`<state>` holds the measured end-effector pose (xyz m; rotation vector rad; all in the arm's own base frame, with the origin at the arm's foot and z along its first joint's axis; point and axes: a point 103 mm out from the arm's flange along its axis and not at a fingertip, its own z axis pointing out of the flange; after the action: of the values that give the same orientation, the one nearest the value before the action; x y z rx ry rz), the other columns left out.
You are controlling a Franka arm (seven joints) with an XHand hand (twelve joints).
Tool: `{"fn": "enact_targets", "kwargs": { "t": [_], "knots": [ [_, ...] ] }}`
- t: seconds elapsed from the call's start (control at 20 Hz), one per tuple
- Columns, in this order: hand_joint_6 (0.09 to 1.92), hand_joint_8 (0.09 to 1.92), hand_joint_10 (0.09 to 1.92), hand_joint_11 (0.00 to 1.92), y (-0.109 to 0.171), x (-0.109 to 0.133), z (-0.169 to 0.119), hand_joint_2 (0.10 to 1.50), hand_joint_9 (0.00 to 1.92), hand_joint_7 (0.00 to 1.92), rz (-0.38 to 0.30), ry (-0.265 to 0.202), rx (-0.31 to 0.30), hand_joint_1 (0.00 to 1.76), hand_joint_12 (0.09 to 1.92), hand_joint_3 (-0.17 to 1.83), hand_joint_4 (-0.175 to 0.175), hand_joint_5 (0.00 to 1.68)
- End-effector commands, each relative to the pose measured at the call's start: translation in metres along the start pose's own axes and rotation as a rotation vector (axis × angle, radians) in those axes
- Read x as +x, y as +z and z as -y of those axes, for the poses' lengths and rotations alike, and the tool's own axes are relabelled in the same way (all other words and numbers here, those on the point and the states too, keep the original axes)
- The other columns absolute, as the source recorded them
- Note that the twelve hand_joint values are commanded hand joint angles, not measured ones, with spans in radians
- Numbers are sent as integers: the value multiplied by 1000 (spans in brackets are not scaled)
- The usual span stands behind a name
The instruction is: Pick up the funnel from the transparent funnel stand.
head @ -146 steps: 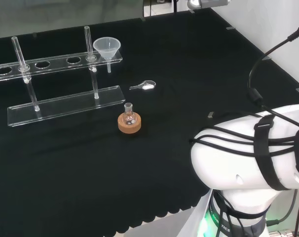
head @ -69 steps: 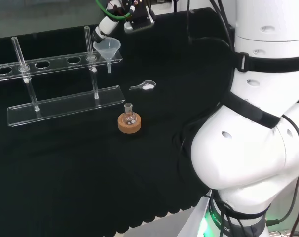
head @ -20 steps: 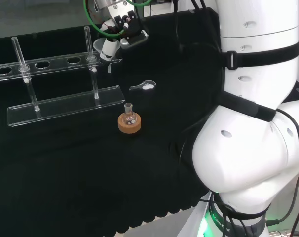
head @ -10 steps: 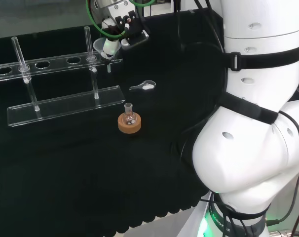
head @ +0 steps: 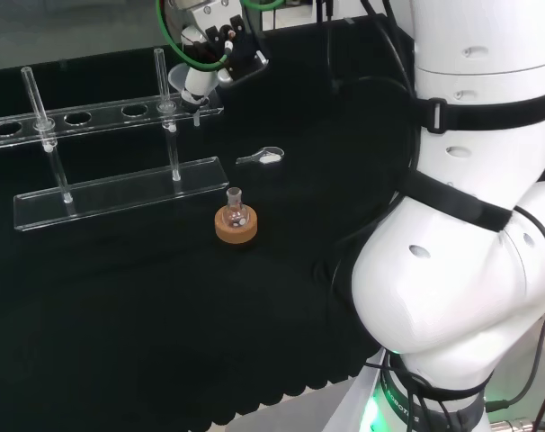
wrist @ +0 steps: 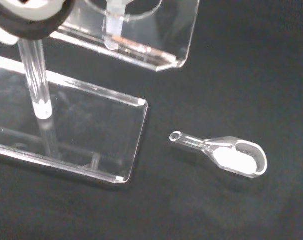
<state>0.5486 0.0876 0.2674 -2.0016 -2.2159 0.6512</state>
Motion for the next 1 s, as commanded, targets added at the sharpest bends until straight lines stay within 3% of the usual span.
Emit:
{"fn": "enact_targets", "kwargs": {
  "t": [0.05, 0.5, 1.0],
  "knots": [
    [633, 729, 538, 535, -25, -6, 12, 720, 786, 490, 21, 15, -8, 804, 1263, 478, -11, 539],
    [708, 746, 558, 555, -65, -20, 60, 720, 876, 554, 46, 53, 0, 812, 1258, 495, -7, 585],
    [744, 752, 543, 617, -72, -33, 118, 715, 960, 658, 40, 119, 0, 823, 1227, 518, -13, 620]
  ]
}}
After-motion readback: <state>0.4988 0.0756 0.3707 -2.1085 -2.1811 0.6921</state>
